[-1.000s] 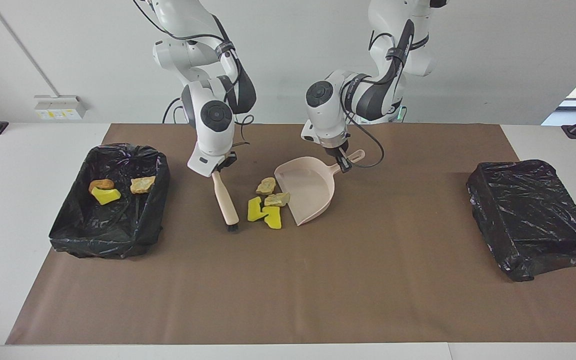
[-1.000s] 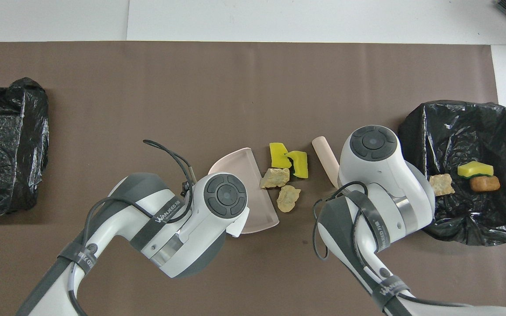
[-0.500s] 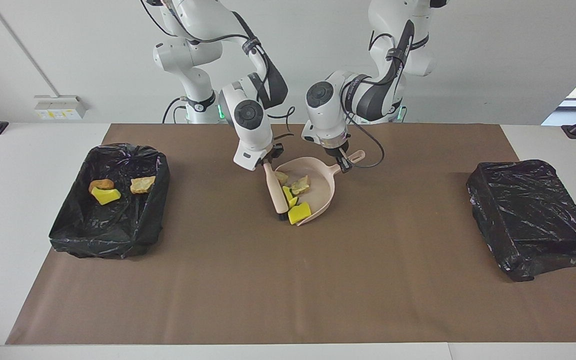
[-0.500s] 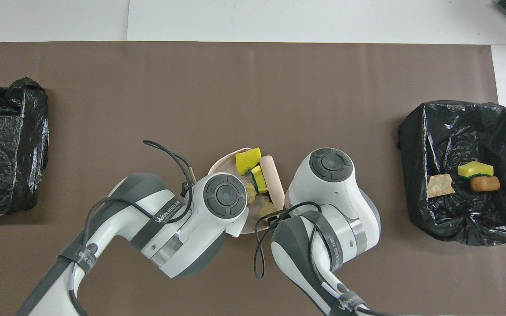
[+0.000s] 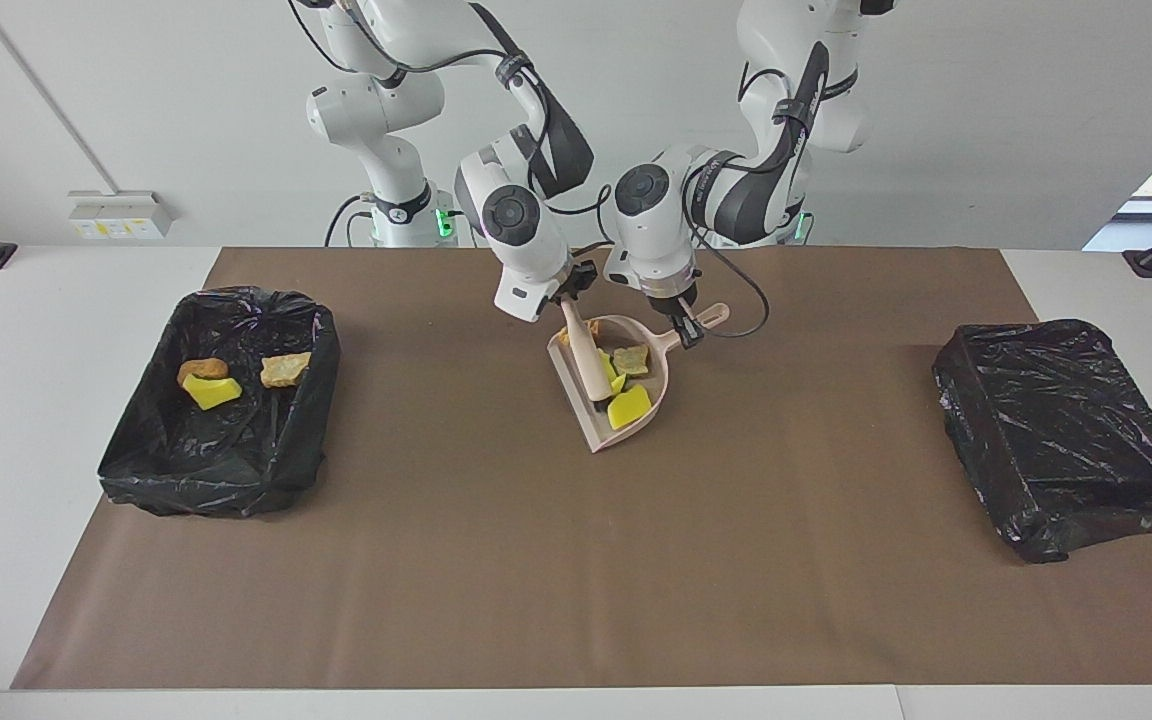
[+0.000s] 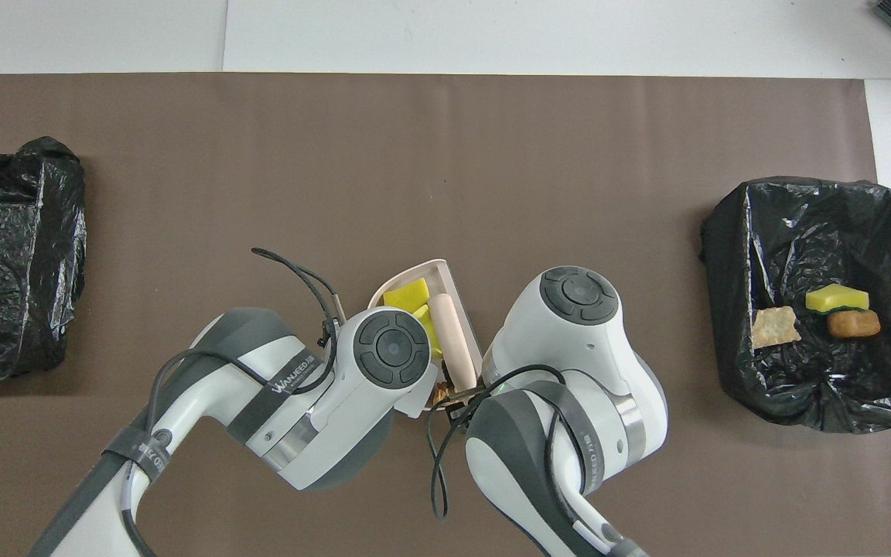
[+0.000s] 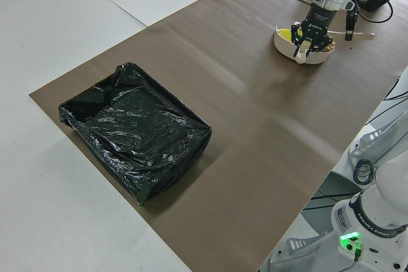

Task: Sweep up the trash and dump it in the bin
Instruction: 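Push the pieces into the dustpan with the right gripper's brush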

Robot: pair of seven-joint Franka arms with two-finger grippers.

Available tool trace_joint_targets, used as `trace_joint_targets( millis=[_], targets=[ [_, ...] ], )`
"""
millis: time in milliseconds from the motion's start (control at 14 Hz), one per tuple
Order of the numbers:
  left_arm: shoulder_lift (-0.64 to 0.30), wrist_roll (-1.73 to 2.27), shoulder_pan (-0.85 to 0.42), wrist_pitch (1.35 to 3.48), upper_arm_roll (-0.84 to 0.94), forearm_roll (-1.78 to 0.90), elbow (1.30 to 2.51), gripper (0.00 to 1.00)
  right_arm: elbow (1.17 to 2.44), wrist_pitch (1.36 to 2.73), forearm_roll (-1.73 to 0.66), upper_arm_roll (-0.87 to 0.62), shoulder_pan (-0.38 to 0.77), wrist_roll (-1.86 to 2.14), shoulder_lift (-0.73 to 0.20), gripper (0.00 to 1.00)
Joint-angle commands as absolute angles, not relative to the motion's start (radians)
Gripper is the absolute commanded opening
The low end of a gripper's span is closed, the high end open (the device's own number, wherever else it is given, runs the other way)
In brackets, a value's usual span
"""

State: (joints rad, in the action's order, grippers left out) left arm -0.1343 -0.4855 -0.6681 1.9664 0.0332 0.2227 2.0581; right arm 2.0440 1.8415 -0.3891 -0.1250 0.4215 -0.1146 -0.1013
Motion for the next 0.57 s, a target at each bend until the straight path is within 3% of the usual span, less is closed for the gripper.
trace_joint_targets(
  millis=[0,286,500],
  targets=[
    [-0.110,-0.499,-0.663,2.017,0.031,0.224,2.100,0.00,2.051,1.761,-0.428,-0.127,0.329,-0.037,-0.034,0.00],
    [-0.110,-0.502,-0.652,2.033,0.031,0.225,2.100,0.00,2.051,1.727,-0.531,-0.124,0.255,0.043,-0.031,0.00],
    [-0.110,-0.502,-0.652,2.033,0.031,0.224,2.102,0.00,2.049,1.712,-0.458,-0.111,0.236,0.034,0.030,0.00]
  ],
)
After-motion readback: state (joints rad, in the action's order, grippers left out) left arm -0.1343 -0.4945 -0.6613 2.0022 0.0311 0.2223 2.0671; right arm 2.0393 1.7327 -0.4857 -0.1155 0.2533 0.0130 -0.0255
